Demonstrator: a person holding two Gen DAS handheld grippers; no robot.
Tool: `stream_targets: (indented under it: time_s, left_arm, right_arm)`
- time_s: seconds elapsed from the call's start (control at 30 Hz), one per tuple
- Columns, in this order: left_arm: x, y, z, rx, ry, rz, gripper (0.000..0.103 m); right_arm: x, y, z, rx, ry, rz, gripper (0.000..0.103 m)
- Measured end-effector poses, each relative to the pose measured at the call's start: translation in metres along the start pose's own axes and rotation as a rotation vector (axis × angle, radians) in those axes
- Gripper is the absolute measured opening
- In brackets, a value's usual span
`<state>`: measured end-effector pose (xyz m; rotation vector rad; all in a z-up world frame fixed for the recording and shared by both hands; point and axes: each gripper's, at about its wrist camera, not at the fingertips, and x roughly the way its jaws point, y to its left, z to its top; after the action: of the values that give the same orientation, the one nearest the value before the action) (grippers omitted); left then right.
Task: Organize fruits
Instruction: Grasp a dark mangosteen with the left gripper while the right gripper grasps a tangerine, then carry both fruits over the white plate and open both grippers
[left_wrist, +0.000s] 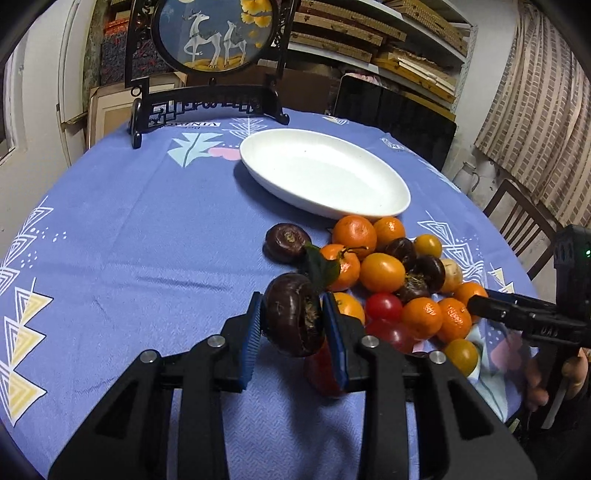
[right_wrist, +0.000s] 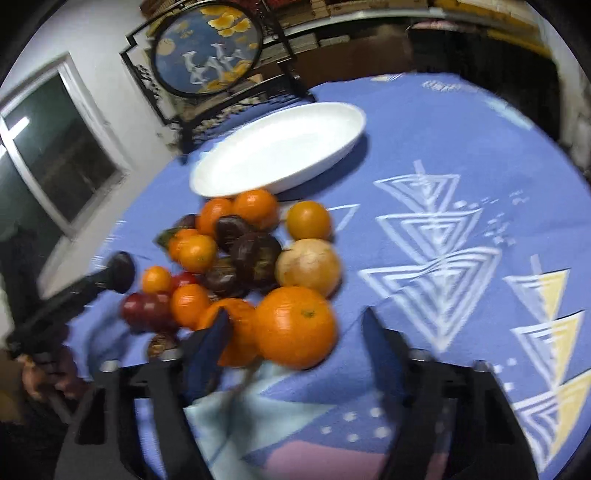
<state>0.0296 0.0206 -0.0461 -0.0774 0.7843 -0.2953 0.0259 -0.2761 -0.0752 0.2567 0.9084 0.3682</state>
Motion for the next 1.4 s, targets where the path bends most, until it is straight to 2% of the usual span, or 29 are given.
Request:
stream_targets:
  time_s: [0.03, 0.07, 0.2, 0.37, 0.53, 0.63, 0.77, 0.9, 1.0, 1.07, 1.1, 1.13, 1.2, 1.27, 1.4]
  left_arm:
    - [0.000, 0.001, 0.000, 0.000, 0.001, 0.001, 0.032]
    - [0.000, 0.001, 0.000, 0.001, 0.000, 0.001, 0.032]
    - [0.000, 0.000, 0.001, 0.006, -0.007, -0.002, 0.032]
    - [-0.005, -0.003, 0.009, 0.016, -0.025, -0.009, 0.032]
    - [-0.004, -0.012, 0.036, 0.058, -0.038, -0.025, 0.032]
    - [0.010, -0.018, 0.066, 0.086, -0.038, -0.025, 0.032]
    - [0.044, -0.026, 0.103, 0.111, -0.009, -0.023, 0.032]
    - [0.097, -0.027, 0.133, 0.116, 0.074, -0.015, 0.032]
    - [0.139, -0.022, 0.152, 0.105, 0.134, 0.013, 0.032]
    - [0.147, -0.017, 0.160, 0.080, 0.128, 0.034, 0.037]
    - [0.145, -0.015, 0.163, 0.064, 0.114, 0.031, 0.049]
    - [0.136, -0.013, 0.165, 0.051, 0.082, 0.023, 0.060]
    - [0.111, -0.014, 0.160, 0.067, 0.005, 0.040, 0.075]
    - [0.089, -0.014, 0.148, 0.083, -0.027, 0.035, 0.079]
    - [0.048, -0.016, 0.108, 0.142, -0.023, 0.002, 0.079]
  right_arm:
    - [0.000, 0.001, -0.001, -0.001, 0.004, -0.003, 0.048]
    - [-0.001, 0.000, -0.002, -0.004, 0.001, -0.020, 0.046]
    - [-0.006, -0.002, -0.004, 0.018, -0.007, -0.005, 0.046]
    - [-0.024, 0.007, 0.005, -0.021, -0.054, -0.014, 0.046]
    - [-0.046, 0.014, 0.036, -0.064, -0.097, -0.011, 0.046]
    - [-0.048, 0.016, 0.068, -0.072, -0.123, -0.004, 0.046]
    - [-0.017, 0.016, 0.117, -0.060, -0.098, 0.022, 0.046]
    - [0.036, 0.002, 0.150, -0.015, -0.023, 0.011, 0.046]
    - [0.075, -0.007, 0.173, -0.009, 0.002, -0.018, 0.048]
    - [0.085, -0.013, 0.185, 0.008, -0.033, -0.026, 0.063]
    - [0.082, -0.014, 0.186, 0.020, -0.056, -0.038, 0.072]
    - [0.074, -0.014, 0.185, 0.026, -0.094, -0.032, 0.074]
    - [0.061, -0.009, 0.175, -0.012, -0.114, -0.052, 0.074]
    - [0.048, -0.004, 0.162, -0.045, -0.130, -0.091, 0.074]
    - [0.017, -0.003, 0.122, -0.056, -0.149, -0.125, 0.079]
